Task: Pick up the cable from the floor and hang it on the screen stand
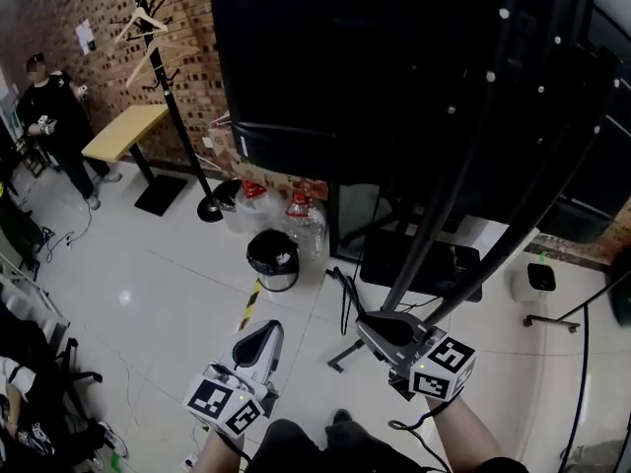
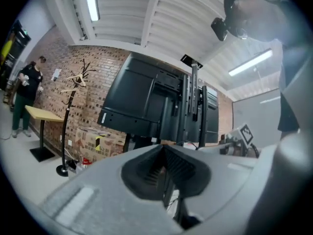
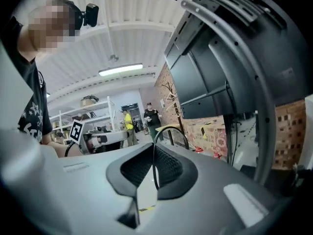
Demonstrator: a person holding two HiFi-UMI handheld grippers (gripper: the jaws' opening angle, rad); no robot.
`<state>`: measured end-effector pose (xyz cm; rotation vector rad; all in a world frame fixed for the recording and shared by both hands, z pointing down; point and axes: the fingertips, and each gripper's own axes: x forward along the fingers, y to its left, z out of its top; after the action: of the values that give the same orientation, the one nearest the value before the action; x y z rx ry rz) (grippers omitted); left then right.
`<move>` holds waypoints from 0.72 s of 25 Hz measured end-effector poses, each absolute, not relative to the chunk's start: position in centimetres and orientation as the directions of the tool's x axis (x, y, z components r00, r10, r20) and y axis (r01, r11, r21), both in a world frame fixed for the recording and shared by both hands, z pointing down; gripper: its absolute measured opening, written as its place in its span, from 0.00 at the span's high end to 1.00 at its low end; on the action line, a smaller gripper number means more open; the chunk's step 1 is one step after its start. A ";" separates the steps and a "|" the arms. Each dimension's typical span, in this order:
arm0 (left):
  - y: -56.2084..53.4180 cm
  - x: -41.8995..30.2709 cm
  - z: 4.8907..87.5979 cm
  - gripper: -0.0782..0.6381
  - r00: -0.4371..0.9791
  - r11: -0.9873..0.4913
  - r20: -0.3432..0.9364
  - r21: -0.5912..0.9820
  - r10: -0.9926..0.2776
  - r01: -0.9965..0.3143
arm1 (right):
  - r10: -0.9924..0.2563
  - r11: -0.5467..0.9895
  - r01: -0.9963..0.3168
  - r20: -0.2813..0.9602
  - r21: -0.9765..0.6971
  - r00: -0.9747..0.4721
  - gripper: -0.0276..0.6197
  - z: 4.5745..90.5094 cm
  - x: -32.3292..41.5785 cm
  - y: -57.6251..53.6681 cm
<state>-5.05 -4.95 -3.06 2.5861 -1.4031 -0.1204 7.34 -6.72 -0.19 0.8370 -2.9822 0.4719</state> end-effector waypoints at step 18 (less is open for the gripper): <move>-11.6 2.5 -7.6 0.88 0.673 -0.653 0.055 0.196 -0.737 -0.731 | -0.622 0.780 -0.622 0.023 -0.067 -0.782 0.93 -11.9 12.5 -12.5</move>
<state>2.54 -11.61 -7.62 2.6858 -1.1930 -0.0439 12.51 -12.55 -11.93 1.0363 -2.9642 0.1119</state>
